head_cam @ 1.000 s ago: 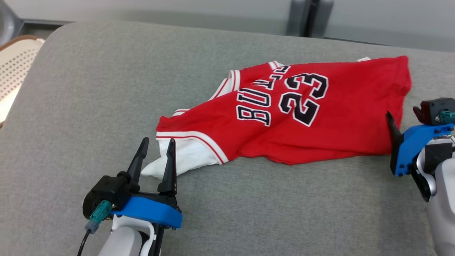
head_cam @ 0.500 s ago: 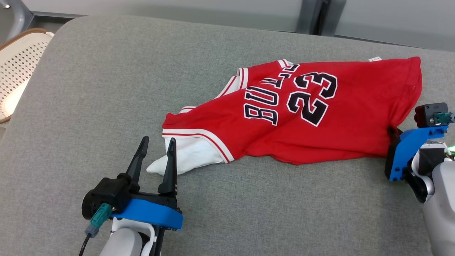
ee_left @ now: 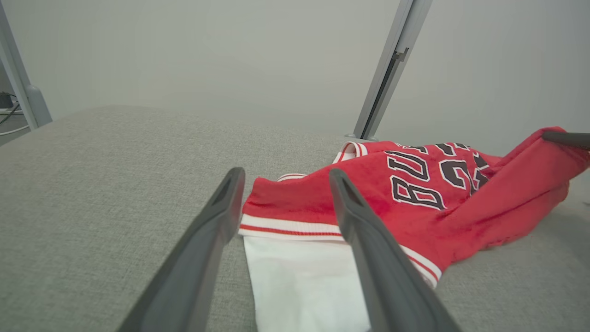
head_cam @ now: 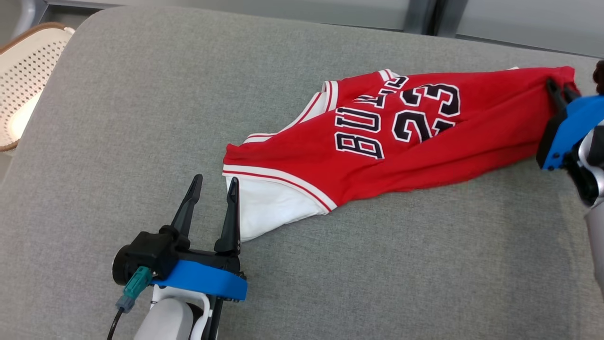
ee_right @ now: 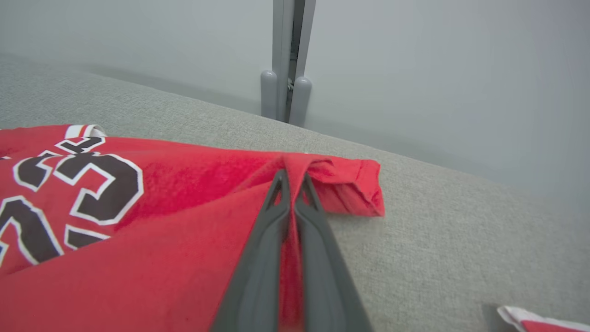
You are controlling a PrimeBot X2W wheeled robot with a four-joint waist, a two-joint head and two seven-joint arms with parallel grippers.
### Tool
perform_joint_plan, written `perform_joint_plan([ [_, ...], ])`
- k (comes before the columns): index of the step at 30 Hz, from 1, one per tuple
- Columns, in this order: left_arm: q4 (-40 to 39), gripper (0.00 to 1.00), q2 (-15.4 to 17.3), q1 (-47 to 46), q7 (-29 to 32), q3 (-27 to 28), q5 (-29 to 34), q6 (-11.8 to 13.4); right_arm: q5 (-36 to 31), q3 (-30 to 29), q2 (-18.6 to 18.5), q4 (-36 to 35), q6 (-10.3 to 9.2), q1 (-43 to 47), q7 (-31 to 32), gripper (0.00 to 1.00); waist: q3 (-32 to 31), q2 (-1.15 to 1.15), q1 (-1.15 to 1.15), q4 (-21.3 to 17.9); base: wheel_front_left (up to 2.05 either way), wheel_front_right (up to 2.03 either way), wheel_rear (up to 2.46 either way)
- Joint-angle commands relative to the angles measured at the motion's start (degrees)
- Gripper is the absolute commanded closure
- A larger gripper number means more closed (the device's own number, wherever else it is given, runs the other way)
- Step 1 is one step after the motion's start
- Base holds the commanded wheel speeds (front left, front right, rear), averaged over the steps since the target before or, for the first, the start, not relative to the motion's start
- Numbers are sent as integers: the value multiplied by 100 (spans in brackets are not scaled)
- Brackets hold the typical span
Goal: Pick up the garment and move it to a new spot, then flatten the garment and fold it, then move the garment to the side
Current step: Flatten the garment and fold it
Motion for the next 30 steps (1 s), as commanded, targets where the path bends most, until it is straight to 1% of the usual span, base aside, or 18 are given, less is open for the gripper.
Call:
perform_joint_plan([
  [1, -15, 0, -19, -92, -27, 19, 12, -30, -61, -32, -16, 33, 1, -133, 14, 100, 42, 0, -1, 47, 0, 0, 0],
  [5, -2, 0, -53, -124, -27, 48, 42, -50, -308, -136, 73, 199, 1, -371, -136, 100, 126, 0, -1, 131, 0, 0, 0],
  [6, 5, 0, -65, -132, -27, 51, 51, -59, -377, -147, 101, 271, 1, -435, -191, 94, 143, 0, -1, 146, 0, 0, 0],
  [7, 10, 0, -74, -143, -28, 56, 56, -70, -417, -162, 150, 325, 1, -507, -294, 66, 163, 0, -1, 155, 0, 0, 0],
  [8, 13, 0, -82, -161, -28, 63, 58, -78, -466, -169, 195, 373, 1, -580, -434, 0, 183, 0, -1, 159, 0, 0, 0],
  [12, 33, 0, -125, -197, -27, 82, 92, -80, -607, -138, 414, 651, 1, -717, -958, 0, 209, 0, -1, 133, 0, 0, 0],
  [14, 39, 0, -133, -212, -28, 104, 112, -92, -630, -31, 484, 781, 1, -764, -1181, 0, 176, 0, -1, 87, 0, 0, 0],
  [20, -38, 0, -152, -112, -27, 224, 158, -109, -466, 313, 454, 903, 1, -486, -1684, 0, -33, 0, -1, -134, 0, 0, 0],
  [23, -79, 0, -153, -37, -27, 258, 176, -109, -267, 394, 377, 873, 1, -206, -1745, 0, -118, 0, -1, -258, 0, 0, 0],
  [26, -106, 0, -145, 8, -26, 266, 203, -114, -159, 461, 288, 829, 1, 93, -1649, 0, -122, 0, -1, -357, 0, 0, 0],
  [30, -124, 0, -122, -13, -27, 259, 216, -137, 16, 524, 262, 801, 1, 425, -1507, 0, -13, 0, -1, -418, 0, 0, 0],
])
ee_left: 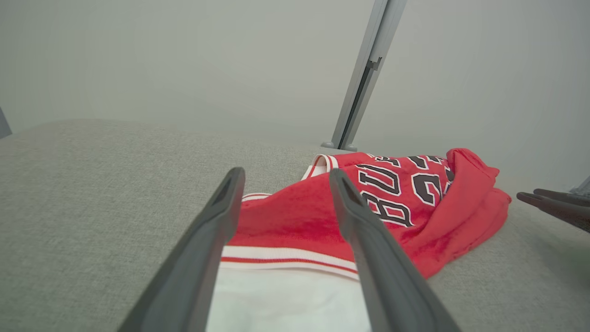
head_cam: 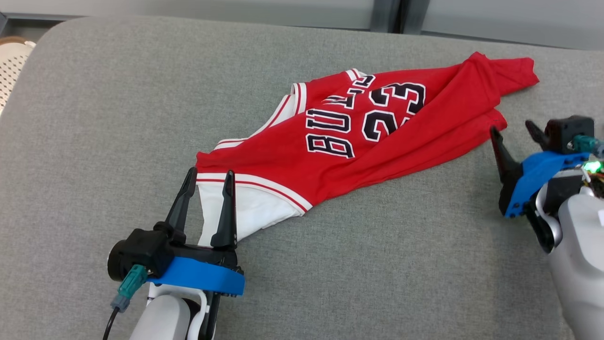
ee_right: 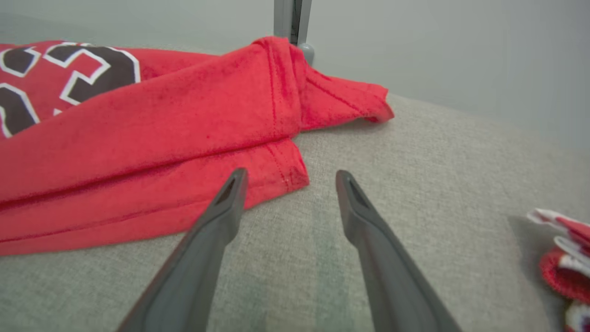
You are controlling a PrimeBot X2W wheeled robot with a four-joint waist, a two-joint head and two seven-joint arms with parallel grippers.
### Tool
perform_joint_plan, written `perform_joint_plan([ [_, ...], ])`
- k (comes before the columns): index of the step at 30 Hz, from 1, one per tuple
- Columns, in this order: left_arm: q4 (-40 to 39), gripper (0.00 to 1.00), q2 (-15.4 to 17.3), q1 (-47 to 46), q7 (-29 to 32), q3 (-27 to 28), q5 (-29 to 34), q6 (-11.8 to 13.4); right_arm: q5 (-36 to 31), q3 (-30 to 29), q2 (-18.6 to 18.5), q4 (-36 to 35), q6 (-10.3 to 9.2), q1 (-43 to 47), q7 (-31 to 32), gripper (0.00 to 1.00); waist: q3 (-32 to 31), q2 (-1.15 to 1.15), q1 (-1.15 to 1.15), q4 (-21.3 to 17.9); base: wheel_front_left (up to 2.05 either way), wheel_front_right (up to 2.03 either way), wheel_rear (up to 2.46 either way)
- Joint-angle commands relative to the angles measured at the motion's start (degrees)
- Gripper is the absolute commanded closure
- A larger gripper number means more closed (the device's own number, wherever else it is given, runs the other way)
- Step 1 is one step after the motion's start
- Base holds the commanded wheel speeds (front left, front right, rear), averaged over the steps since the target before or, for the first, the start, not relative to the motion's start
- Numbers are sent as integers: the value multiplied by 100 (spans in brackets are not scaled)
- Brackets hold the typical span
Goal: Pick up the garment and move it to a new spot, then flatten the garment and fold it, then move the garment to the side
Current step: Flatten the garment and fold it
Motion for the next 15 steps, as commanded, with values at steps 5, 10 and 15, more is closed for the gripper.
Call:
perform_joint_plan([
  [5, 16, 0, 13, -85, -26, -1, 40, -40, 214, -43, 49, -34, 1, 117, 39, 0, 165, 0, 1, 45, 0, 0, 0],
  [10, 35, 0, -3, -149, -26, -15, 52, -51, 225, -179, 90, 82, 1, -84, -20, 0, 238, 0, 1, 145, 0, 0, 0],
  [15, 44, 0, -15, -157, -25, -6, 62, -55, 248, -367, 140, 412, 1, -297, 77, 0, 286, 0, 1, 211, 0, 0, 0],
])
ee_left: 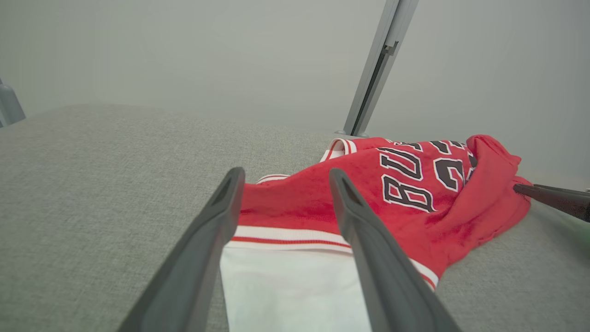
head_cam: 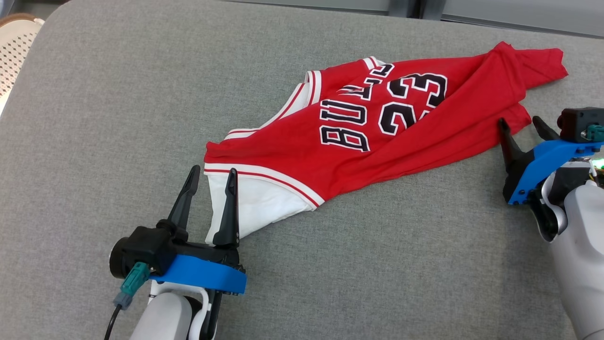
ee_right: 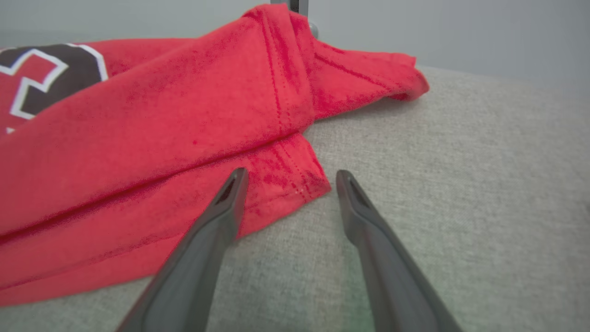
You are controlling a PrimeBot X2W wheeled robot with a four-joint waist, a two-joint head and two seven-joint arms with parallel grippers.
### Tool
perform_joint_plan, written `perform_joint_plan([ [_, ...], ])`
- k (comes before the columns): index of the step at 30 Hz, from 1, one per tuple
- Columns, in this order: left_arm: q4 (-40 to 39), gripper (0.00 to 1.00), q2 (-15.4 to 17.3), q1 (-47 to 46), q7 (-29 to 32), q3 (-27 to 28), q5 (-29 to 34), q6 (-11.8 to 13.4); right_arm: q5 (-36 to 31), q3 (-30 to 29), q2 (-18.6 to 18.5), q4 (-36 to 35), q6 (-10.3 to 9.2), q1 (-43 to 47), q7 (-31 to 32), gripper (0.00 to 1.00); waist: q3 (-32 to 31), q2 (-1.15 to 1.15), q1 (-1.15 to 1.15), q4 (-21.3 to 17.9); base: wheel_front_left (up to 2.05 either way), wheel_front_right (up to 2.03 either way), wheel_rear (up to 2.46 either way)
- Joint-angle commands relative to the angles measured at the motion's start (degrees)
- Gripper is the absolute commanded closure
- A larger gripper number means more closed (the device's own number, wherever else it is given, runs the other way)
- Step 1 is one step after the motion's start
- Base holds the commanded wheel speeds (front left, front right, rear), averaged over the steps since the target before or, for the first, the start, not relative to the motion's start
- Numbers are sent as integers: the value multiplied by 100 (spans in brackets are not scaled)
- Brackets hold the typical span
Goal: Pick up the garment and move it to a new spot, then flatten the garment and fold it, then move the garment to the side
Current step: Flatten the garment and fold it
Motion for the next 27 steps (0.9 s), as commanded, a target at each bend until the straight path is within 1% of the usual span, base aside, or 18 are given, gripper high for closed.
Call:
perform_joint_plan([
  [1, 8, 0, -13, -103, -25, 26, 42, -17, 9, -62, 16, 133, 1, -96, 47, 0, 15, 0, 1, 16, 0, 0, 0],
  [3, 18, 0, -19, -112, -26, 21, 35, -18, 31, -127, 35, 323, 1, -175, 115, 0, 26, 0, 1, 27, 0, 0, 0],
  [4, 25, 0, -21, -115, -26, 16, 36, -20, -2, -117, 30, 401, 1, -204, 110, 19, 28, 0, 1, 30, 0, 0, 0],
  [5, 31, 0, -23, -116, -26, 14, 39, -21, 0, -116, 37, 474, 1, -219, 109, 51, 29, 0, 1, 28, 0, 0, 0],
  [6, 39, 0, -22, -115, -26, 14, 42, -22, 21, -113, 59, 547, 1, -229, 94, 66, 26, 0, 1, 22, 0, 0, 0],
  [8, 65, 0, -12, -111, -26, 27, 45, -23, 65, -67, 98, 657, 1, -243, 58, 85, 14, 0, 1, -2, 0, 0, 0],
  [9, 80, 0, -1, -106, -26, 35, 47, -25, 102, -38, 114, 696, 1, -252, 21, 100, 4, 0, 1, -20, 0, 0, 0],
  [15, 127, 0, 33, -33, -26, 66, 44, -26, 296, 180, 142, 622, 1, -230, -572, 100, -124, 0, 1, -198, 0, 0, 0],
  [19, 153, 0, 59, 50, -26, 77, 29, -18, 479, 324, 143, 423, 1, -12, -962, 100, -300, 0, 1, -341, 0, 0, 0],
  [23, 174, 0, 95, 126, -25, 100, -5, -7, 723, 346, 170, 42, 1, 440, -1199, 100, -527, 0, 1, -466, 0, 0, 0],
  [27, 166, 0, 133, 222, -17, 105, -14, 27, 933, 130, 248, -469, 1, 1166, -1311, 100, -773, 0, 1, -568, 0, 0, 0],
])
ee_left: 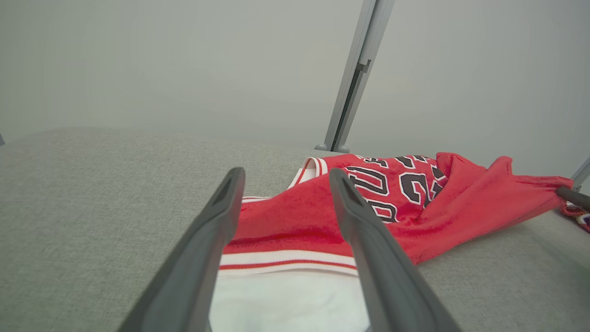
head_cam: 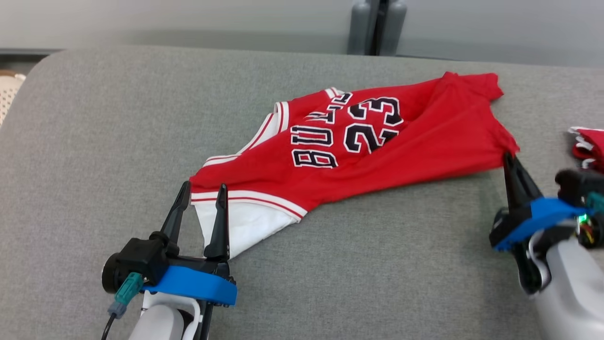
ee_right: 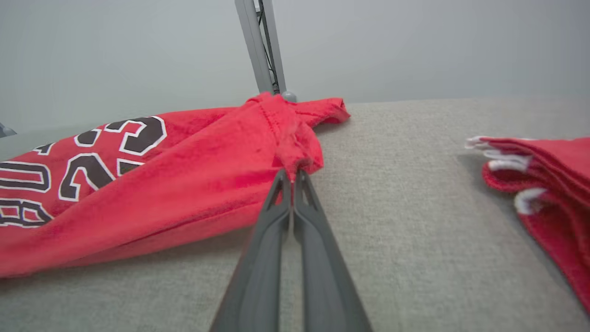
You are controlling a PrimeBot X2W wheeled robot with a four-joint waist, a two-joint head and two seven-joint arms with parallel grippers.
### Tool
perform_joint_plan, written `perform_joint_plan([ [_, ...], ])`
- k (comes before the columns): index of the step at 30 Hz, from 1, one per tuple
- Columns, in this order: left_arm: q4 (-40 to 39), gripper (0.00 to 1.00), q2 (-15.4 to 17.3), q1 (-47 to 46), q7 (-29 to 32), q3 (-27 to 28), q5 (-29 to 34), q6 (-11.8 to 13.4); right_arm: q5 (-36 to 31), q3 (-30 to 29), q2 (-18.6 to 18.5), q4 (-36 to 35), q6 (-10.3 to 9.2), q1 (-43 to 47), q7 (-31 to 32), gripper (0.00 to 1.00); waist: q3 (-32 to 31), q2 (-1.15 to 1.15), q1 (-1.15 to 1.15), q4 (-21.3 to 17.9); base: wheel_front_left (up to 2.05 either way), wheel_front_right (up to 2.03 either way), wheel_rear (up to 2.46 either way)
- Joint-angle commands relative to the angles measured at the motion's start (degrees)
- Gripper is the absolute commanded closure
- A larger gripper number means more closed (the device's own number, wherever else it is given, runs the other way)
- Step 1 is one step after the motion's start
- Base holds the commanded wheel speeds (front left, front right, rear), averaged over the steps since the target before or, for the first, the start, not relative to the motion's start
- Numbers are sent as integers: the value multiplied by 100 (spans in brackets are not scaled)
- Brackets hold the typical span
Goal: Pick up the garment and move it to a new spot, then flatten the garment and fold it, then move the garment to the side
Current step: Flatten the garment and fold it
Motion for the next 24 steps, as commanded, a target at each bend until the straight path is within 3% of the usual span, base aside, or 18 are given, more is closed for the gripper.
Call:
perform_joint_plan([
  [1, -7, 0, 59, 69, -7, 4, -7, 29, 82, -119, 83, -202, 1, 392, -38, 100, -181, 0, 0, -125, 0, 0, 0],
  [7, -90, 0, 154, 203, 76, 71, -89, 61, 88, -611, 418, -761, 1, 1389, 32, 98, -382, 0, 0, -223, 0, 0, 0],
  [8, -102, 0, 170, 218, 79, 80, -104, 67, 35, -686, 471, -797, 1, 1483, 35, 88, -398, 0, 0, -229, 0, 0, 0],
  [9, -105, 0, 181, 245, 93, 90, -111, 80, 18, -759, 547, -828, 1, 1566, 37, 72, -416, 0, 0, -235, 0, 0, 0],
  [10, -105, 0, 181, 245, 93, 90, -111, 80, 18, -759, 547, -828, 1, 1566, 37, 72, -416, 0, 0, -235, 0, 0, 0],
  [11, -69, 0, 200, 310, 111, 113, -162, 86, -95, -935, 642, -890, 1, 1707, -2, 0, -458, 0, 0, -247, 0, 0, 0],
  [24, 491, 0, 322, 284, 317, 109, -322, 42, -801, -1189, 949, -1792, 1, 2072, -114, 0, -661, 0, 0, -379, 0, 0, 0],
])
